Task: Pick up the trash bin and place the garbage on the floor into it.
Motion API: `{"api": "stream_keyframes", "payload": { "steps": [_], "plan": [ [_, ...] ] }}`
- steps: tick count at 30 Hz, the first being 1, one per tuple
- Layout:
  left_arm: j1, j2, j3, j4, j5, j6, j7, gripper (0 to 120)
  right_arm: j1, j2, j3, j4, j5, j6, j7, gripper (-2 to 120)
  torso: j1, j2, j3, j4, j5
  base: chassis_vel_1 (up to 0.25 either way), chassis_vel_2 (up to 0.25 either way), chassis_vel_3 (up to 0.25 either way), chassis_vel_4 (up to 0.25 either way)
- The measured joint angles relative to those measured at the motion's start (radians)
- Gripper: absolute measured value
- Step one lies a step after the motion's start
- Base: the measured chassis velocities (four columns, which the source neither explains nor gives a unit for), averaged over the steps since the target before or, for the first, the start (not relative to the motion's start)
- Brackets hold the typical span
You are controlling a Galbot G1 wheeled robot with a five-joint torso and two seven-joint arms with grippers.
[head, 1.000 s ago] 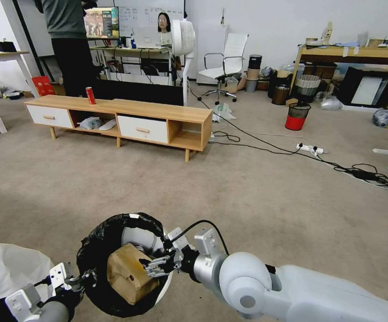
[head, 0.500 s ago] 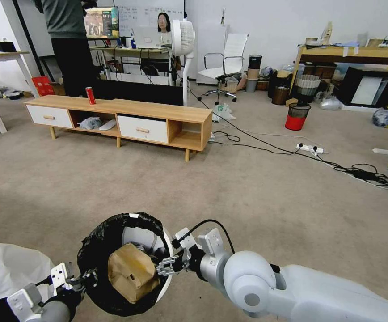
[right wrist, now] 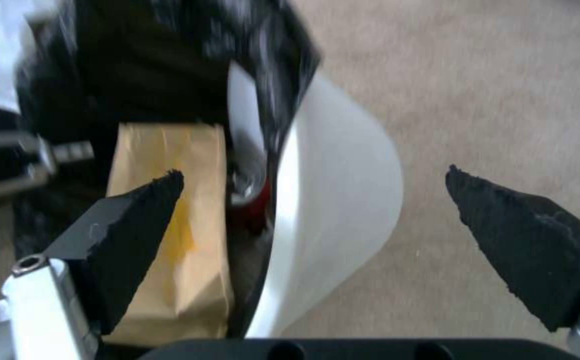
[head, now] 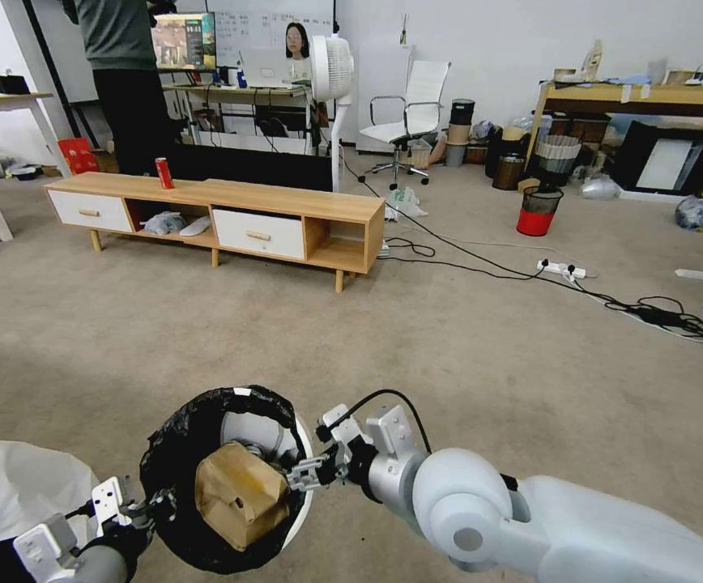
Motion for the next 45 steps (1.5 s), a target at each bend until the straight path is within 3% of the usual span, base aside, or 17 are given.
{"api": "stream_keyframes", "payload": {
  "steps": [10, 16, 23, 25, 28, 35, 41, 45],
  "plan": [
    [0.005, 0.001, -0.006, 0.004, 0.007, -0.001, 0.004, 0, -0.041, -0.038, 0.17, 0.044, -0.051, 0.053, -0.061, 100, 0.0, 0.0, 0.0, -0.0001, 0.0001, 0.0, 0.0, 0.0, 0.0],
    [0.016, 0.001, -0.015, -0.003, 0.011, -0.001, 0.004, 0, -0.11, -0.054, 0.401, 0.05, -0.106, 0.207, -0.151, 100, 0.0, 0.0, 0.0, -0.0003, 0.0, 0.0, 0.0, 0.0, 0.0],
    [0.051, -0.011, -0.038, -0.033, 0.011, -0.001, -0.002, 0, -0.15, -0.074, 0.525, 0.033, -0.21, 0.34, -0.234, 100, 0.0, 0.0, 0.0, 0.0006, 0.0002, 0.0, 0.0, 0.0, 0.0],
    [0.055, -0.011, -0.038, -0.041, 0.005, -0.001, -0.01, 0, -0.213, -0.098, 0.631, 0.033, -0.263, 0.399, -0.266, 100, 0.0, 0.0, 0.0, -0.0003, 0.0004, 0.0, 0.0, 0.0, 0.0],
    [0.061, -0.01, -0.038, -0.045, 0.0, -0.001, -0.016, 0, -0.239, -0.109, 0.672, 0.033, -0.276, 0.421, -0.279, 100, 0.0, 0.0, 0.0, -0.0004, 0.0003, 0.0, 0.0, 0.0, 0.0],
    [0.081, -0.001, -0.051, -0.071, -0.081, -0.001, -0.068, 0, -0.44, -0.145, 0.91, 0.021, -0.401, 0.576, -0.387, 100, 0.0, 0.0, 0.0, -0.0003, 0.0004, 0.0, 0.0, 0.0, 0.0],
    [0.096, 0.0, -0.062, -0.082, -0.127, -0.001, -0.095, 0, -0.509, -0.152, 0.96, 0.04, -0.423, 0.598, -0.399, 100, 0.0, 0.0, 0.0, 0.0005, 0.0003, 0.0, 0.0, 0.0, 0.0],
    [0.1, 0.01, -0.06, -0.089, -0.143, -0.001, -0.102, 0, -0.594, -0.168, 1.032, 0.07, -0.444, 0.6, -0.401, 100, 0.0, 0.0, 0.0, -0.0002, 0.0002, 0.0, 0.0, 0.0, 0.0]
  ]
}}
